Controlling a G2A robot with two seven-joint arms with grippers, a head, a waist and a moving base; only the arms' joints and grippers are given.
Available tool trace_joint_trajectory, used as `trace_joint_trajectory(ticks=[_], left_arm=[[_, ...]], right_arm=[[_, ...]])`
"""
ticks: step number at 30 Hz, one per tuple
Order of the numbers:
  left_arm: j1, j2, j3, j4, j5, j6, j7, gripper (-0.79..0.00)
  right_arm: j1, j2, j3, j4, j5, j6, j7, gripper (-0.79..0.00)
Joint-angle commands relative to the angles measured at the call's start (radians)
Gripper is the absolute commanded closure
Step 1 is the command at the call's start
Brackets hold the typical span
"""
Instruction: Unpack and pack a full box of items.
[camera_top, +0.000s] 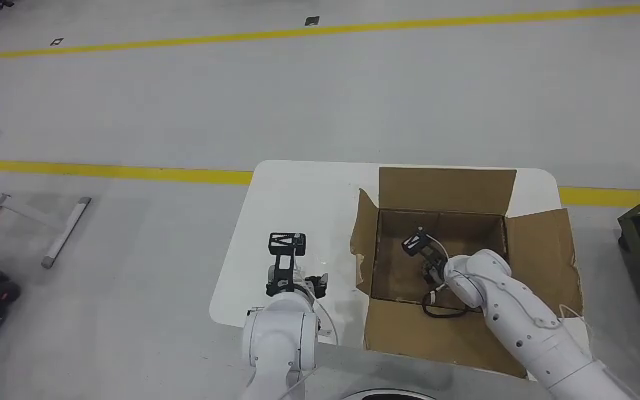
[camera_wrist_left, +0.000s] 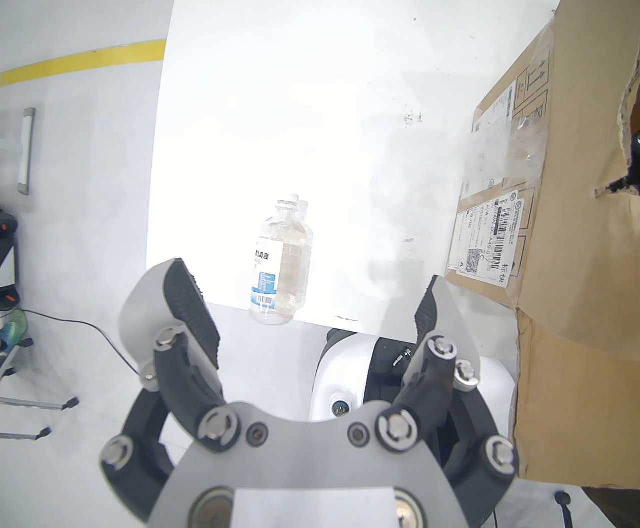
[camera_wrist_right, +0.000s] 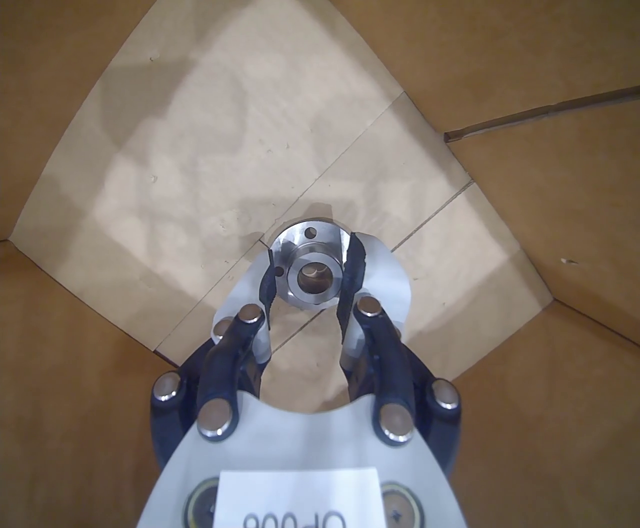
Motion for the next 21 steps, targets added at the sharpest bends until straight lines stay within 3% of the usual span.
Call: trace_joint_trajectory(ticks=[1, 13, 15, 18, 21], left_arm=[[0.000, 0.000, 0.000, 0.000, 0.000, 0.000, 0.000, -0.785], [0.000, 0.000, 0.000, 0.000, 0.000, 0.000, 0.000, -0.785], [0.000, 0.000, 0.000, 0.000, 0.000, 0.000, 0.000, -0.785], [0.000, 0.000, 0.000, 0.000, 0.000, 0.000, 0.000, -0.785], [0.000, 0.000, 0.000, 0.000, 0.000, 0.000, 0.000, -0.785]], right_arm=[[0.003, -0.001, -0.002, 0.004, -0.002, 0.001, -0.001, -0.299], [0.013, -0.007, -0.009, 0.021, 0.000, -0.001, 0.000, -0.249], [0.014, -0.008, -0.009, 0.019, -0.002, 0.002, -0.001, -0.179], [0.013, -0.008, -0.009, 0.018, -0.005, 0.003, -0.001, 0.000], [0.013, -0.009, -0.008, 0.016, -0.004, 0.002, -0.001, 0.000]])
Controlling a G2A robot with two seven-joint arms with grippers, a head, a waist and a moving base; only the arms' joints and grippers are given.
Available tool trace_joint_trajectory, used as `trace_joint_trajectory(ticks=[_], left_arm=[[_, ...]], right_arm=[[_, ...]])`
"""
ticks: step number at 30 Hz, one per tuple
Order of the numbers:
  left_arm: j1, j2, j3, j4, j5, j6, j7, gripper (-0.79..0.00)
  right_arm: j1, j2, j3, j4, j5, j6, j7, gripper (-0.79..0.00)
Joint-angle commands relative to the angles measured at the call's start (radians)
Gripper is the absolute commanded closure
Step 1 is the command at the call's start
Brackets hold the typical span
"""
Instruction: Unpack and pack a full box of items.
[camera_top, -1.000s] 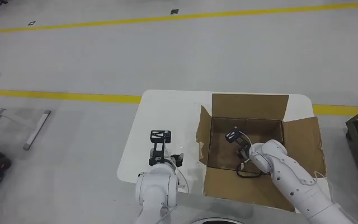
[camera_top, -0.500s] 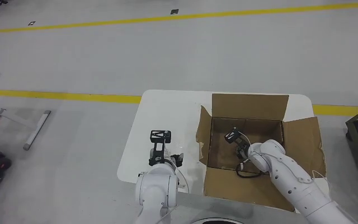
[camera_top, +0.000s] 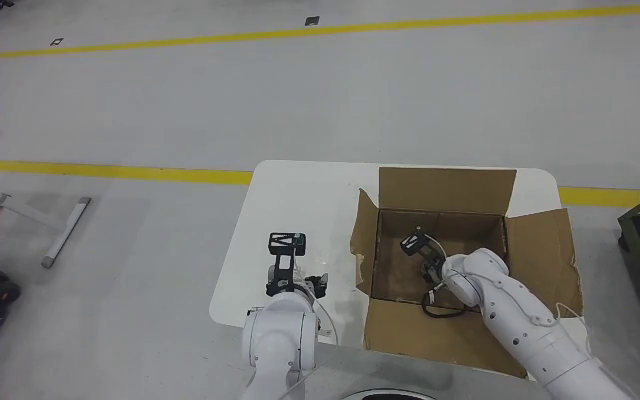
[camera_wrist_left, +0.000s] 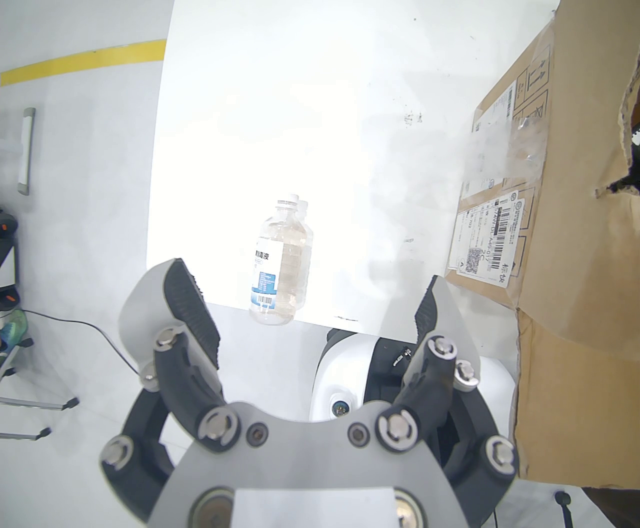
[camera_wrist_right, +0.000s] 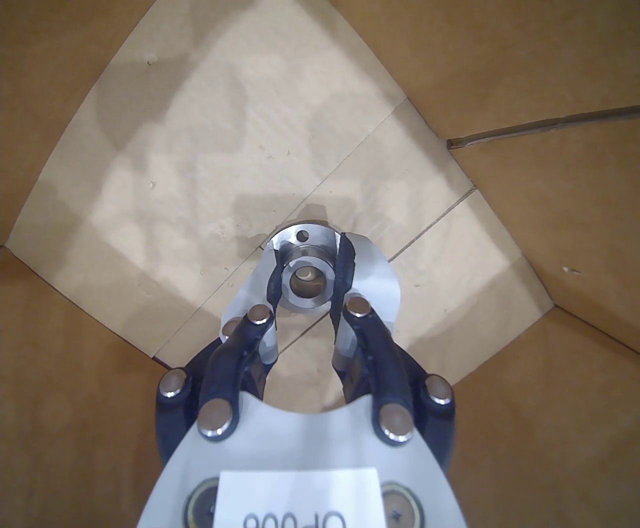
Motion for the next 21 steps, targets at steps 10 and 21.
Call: trace_joint_trajectory(ticks=[10, 21], left_arm=[[0.000, 0.000, 0.000, 0.000, 0.000, 0.000, 0.000, -0.785], [0.000, 0.000, 0.000, 0.000, 0.000, 0.000, 0.000, -0.785]], right_arm=[[-0.038, 0.013, 0.062, -0.133, 0.022, -0.014, -0.011, 0.000], [-0.282, 0.059, 0.354, -0.601, 0.124, -0.051, -0.230, 0.000]])
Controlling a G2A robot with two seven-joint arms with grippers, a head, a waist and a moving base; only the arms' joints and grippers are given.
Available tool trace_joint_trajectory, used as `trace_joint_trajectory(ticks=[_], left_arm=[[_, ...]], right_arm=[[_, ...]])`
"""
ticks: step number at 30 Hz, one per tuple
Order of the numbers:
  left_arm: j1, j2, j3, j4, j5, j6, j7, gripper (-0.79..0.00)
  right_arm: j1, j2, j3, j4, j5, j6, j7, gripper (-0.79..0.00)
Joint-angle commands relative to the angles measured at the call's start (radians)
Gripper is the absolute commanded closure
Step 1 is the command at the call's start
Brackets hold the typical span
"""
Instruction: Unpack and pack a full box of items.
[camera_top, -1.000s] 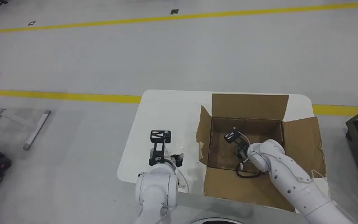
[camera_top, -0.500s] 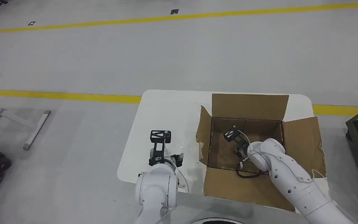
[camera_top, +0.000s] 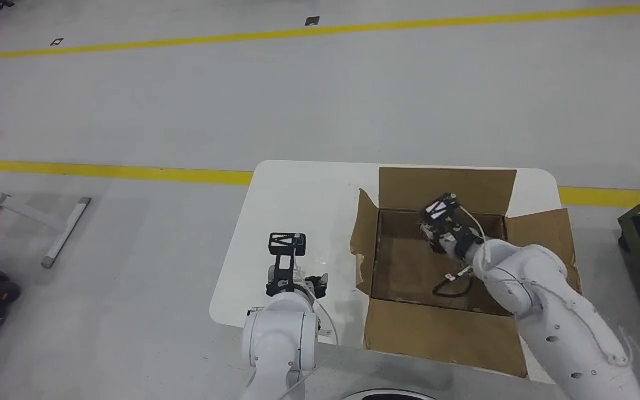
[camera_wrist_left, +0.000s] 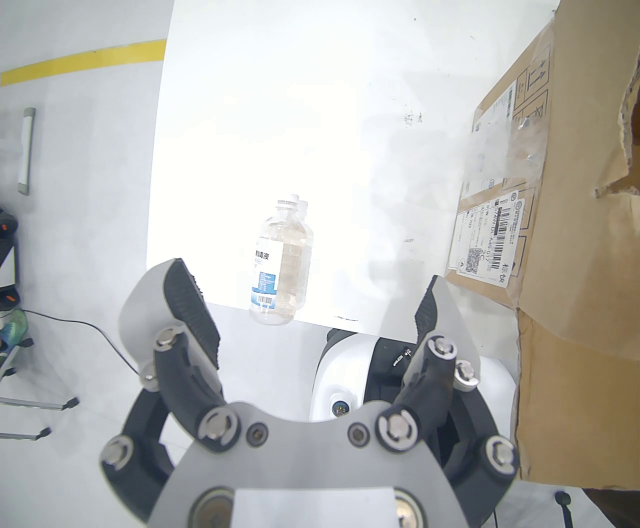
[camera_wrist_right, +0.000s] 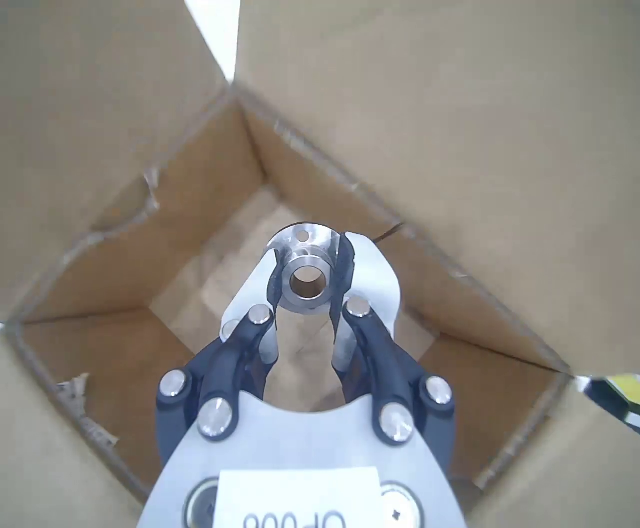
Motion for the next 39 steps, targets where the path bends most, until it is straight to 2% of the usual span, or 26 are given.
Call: trace_joint_trajectory(ticks=[1, 8, 11, 27, 33, 39], left_arm=[[0.000, 0.000, 0.000, 0.000, 0.000, 0.000, 0.000, -0.785], [0.000, 0.000, 0.000, 0.000, 0.000, 0.000, 0.000, -0.785], [0.000, 0.000, 0.000, 0.000, 0.000, 0.000, 0.000, -0.785], [0.000, 0.000, 0.000, 0.000, 0.000, 0.000, 0.000, -0.785], [0.000, 0.000, 0.000, 0.000, 0.000, 0.000, 0.000, -0.785], [0.000, 0.000, 0.000, 0.000, 0.000, 0.000, 0.000, -0.785]], right_arm=[[-0.054, 0.005, 0.065, -0.064, 0.047, -0.014, -0.093, 0.000], [-0.205, 0.010, 0.205, -0.158, 0.161, -0.090, -0.445, 0.000], [-0.248, 0.011, 0.223, -0.175, 0.153, -0.095, -0.516, 0.000], [-0.268, 0.011, 0.231, -0.192, 0.139, -0.079, -0.553, 0.000], [-0.314, 0.015, 0.389, -0.236, 0.214, -0.053, -0.642, 0.000], [-0.396, 0.021, 0.586, -0.224, 0.280, -0.030, -0.617, 0.000]])
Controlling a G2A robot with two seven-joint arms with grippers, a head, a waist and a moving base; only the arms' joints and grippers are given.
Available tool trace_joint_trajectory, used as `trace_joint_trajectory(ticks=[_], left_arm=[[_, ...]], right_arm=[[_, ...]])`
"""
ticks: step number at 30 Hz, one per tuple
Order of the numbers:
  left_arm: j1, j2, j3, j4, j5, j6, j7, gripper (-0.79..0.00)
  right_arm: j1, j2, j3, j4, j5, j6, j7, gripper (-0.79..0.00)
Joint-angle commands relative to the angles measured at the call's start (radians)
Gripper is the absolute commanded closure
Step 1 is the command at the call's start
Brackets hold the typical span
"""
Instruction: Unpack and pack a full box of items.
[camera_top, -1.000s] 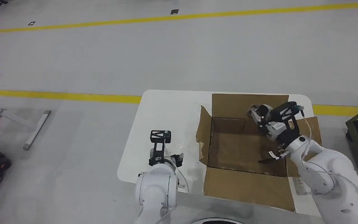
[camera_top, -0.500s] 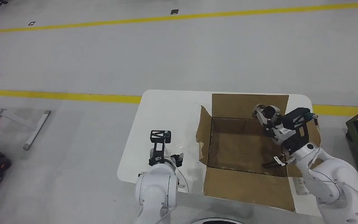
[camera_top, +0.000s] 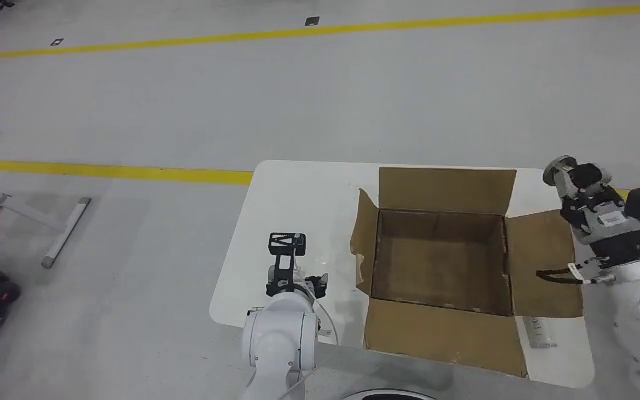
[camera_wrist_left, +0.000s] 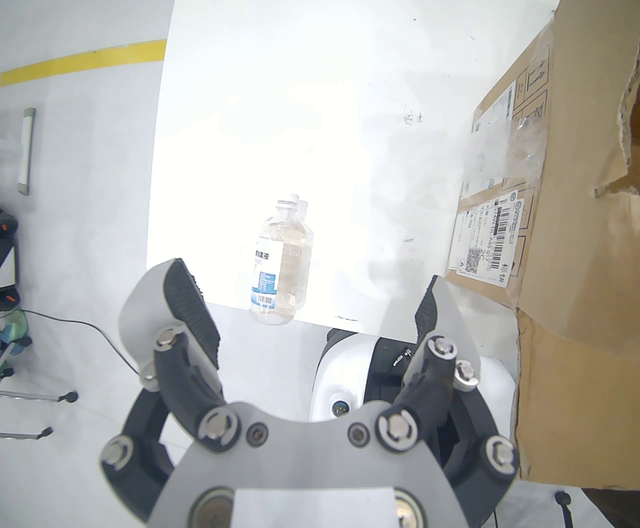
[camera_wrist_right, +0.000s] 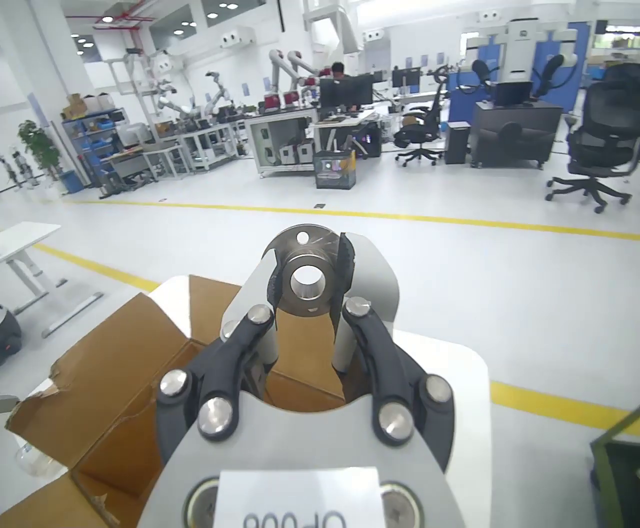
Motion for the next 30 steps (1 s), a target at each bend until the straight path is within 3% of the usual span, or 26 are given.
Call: trace_joint_trajectory(ticks=[1, 7, 13, 30], left_arm=[[0.000, 0.000, 0.000, 0.000, 0.000, 0.000, 0.000, -0.785], [0.000, 0.000, 0.000, 0.000, 0.000, 0.000, 0.000, -0.785], [0.000, 0.000, 0.000, 0.000, 0.000, 0.000, 0.000, -0.785], [0.000, 0.000, 0.000, 0.000, 0.000, 0.000, 0.000, -0.785]], right_arm=[[-0.028, 0.001, 0.057, 0.017, 0.001, 0.025, 0.028, 0.000], [-0.077, 0.003, 0.155, 0.096, 0.001, 0.113, 0.149, 0.000], [-0.120, 0.006, 0.177, 0.135, -0.054, 0.141, 0.263, 0.000], [-0.103, 0.023, 0.071, 0.233, -0.264, 0.033, 0.496, 0.000]])
